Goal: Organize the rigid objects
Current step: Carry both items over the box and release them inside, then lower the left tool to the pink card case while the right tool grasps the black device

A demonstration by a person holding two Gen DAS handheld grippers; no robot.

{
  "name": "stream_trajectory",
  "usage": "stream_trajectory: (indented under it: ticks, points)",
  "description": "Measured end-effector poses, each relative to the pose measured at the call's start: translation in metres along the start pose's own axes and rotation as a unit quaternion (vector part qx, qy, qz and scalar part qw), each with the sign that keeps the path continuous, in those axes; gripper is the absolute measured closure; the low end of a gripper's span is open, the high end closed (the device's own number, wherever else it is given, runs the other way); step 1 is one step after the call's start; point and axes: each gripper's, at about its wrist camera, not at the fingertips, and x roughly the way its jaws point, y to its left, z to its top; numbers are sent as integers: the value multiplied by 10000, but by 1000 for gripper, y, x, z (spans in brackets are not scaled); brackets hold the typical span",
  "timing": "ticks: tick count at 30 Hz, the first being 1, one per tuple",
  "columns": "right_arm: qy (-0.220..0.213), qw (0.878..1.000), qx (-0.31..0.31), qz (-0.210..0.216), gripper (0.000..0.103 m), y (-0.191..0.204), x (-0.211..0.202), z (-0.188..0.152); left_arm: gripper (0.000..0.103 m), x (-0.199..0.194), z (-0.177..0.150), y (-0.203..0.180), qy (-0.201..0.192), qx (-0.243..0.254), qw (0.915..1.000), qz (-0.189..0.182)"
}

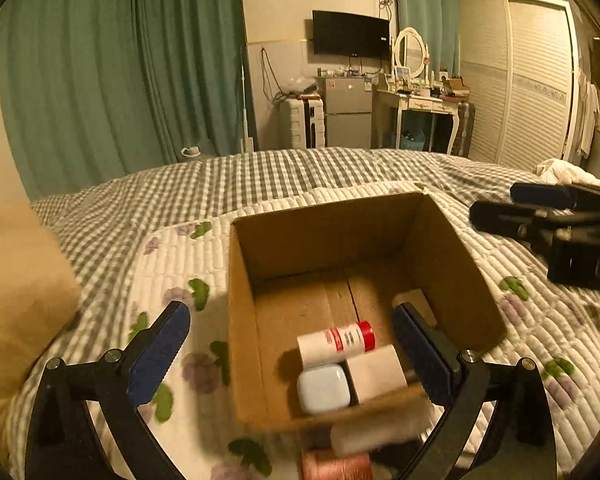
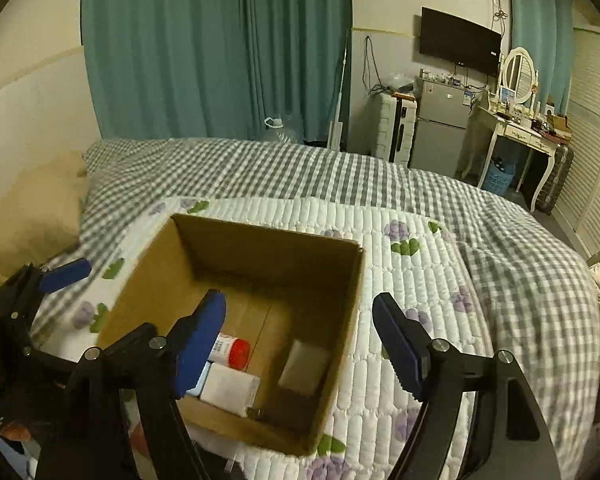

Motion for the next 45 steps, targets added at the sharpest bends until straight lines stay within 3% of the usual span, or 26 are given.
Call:
stream_trajectory:
  ticks: [5, 14, 19, 22, 27, 28, 30, 39, 45]
  points:
    - [1, 9998, -167, -73, 25, 10, -46, -10, 0, -42, -19, 6, 75, -80, 9999, 4]
    - [295, 9987, -359, 226, 25, 41, -86, -79, 0, -95, -68, 8, 205, -375, 9991, 76]
    - [908, 9936, -514, 434, 25, 59, -55, -129, 0, -98, -99, 9, 374, -640, 9972, 54]
    - [1348, 9872, -671, 522, 27, 72, -20, -154, 0, -88, -111, 8, 458, -647, 9966, 233]
    - [2019, 9738, -703, 773, 44, 85, 29, -179, 0, -67, -126, 17, 591, -674, 9951, 429]
    - [2081, 9721, -726, 797, 45, 88, 33, -181, 0, -63, -129, 19, 640, -705, 9945, 444]
    - [2191, 9683, -764, 921, 58, 92, 40, -184, 0, -60, -133, 22, 694, -755, 9937, 448]
    - [2140, 9674, -971, 943, 59, 100, 32, -191, 0, -55, -137, 20, 788, -708, 9934, 446]
    - [2491, 9581, -766, 1186, 56, 99, 52, -195, 0, -45, -139, 16, 970, -652, 9920, 477]
